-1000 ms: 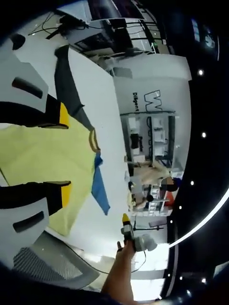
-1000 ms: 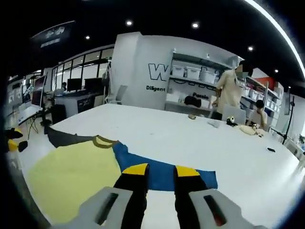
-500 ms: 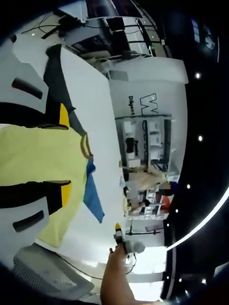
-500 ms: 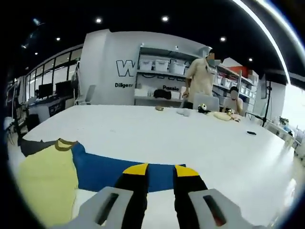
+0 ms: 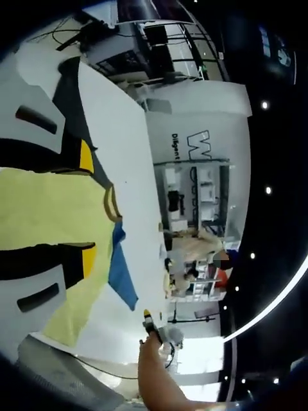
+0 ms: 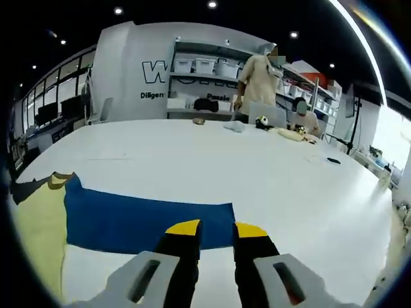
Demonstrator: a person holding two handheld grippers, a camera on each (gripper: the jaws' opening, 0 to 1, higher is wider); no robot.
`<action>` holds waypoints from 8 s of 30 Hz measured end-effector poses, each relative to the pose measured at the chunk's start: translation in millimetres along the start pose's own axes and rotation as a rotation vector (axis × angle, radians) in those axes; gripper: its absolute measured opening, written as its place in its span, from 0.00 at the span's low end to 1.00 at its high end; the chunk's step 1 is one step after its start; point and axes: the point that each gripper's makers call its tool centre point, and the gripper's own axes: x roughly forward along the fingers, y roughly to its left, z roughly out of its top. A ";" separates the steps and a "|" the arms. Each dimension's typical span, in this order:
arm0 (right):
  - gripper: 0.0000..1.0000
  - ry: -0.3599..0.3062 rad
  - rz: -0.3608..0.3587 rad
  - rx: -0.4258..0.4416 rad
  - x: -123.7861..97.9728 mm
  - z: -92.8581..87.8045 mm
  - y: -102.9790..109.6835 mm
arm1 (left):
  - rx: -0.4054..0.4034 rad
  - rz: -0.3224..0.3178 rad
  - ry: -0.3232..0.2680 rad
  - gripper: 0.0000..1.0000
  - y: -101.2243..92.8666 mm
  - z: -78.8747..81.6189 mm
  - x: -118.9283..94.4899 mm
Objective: Fold the garment on the visible template until the final outline fits inside the template.
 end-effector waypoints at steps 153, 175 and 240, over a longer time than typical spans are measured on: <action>0.00 -0.196 0.750 -0.373 -112.8 74.4 481.5 | -0.201 0.065 0.135 0.94 21.4 -34.2 -13.4; 0.00 -0.001 0.830 -0.435 -85.3 -28.6 554.8 | -0.215 0.079 0.170 0.92 27.6 -43.0 -11.5; 0.46 -0.046 0.773 -0.339 -89.1 -14.0 495.5 | -0.175 0.052 0.213 0.91 18.9 -50.8 -7.7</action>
